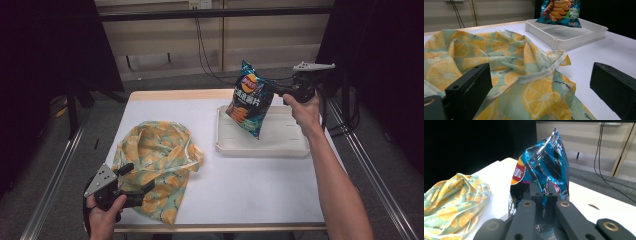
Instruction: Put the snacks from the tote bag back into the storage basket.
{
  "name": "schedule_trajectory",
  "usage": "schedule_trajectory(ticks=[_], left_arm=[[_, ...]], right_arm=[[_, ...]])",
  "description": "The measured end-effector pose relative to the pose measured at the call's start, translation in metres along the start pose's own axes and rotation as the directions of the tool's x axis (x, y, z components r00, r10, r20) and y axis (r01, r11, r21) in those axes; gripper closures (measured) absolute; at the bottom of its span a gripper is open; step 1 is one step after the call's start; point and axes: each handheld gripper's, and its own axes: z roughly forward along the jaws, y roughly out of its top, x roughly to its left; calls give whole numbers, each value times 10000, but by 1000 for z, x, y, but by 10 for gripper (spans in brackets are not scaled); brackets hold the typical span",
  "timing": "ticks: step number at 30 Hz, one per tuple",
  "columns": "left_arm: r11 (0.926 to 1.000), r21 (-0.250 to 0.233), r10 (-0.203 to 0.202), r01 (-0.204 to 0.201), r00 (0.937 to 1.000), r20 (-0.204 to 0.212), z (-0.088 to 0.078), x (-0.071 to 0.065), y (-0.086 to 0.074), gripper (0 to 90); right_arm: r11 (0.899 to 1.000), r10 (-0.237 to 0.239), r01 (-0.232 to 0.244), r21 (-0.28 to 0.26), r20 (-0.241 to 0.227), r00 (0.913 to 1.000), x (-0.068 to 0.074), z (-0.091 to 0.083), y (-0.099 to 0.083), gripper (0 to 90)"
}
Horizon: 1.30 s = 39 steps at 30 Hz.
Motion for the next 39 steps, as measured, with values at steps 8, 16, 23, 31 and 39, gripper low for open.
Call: schedule_trajectory(ticks=[8,16,23,31,39], left_arm=[[9999,44,103,-103,9999,-136,4,4,1,35],[9994,198,275,-270,9993,-260,2,3,1,35],[9993,230,303,-297,9992,-262,3,4,0,35],[9993,256,270,-264,9994,-228,3,5,0,35],[9994,242,265,-258,9993,-278,4,9,0,35]], right_arm=[[9987,-79,56,516,438,9990,-6,12,-7,891],[9967,-201,138,795,787,9967,-17,19,-11,889],[9969,-96,12,790,1069,9942,-29,17,-11,869],[9952,225,-374,909,1605,9868,-40,15,-17,829],[9925,472,-685,1014,1991,9788,-55,16,-21,812]])
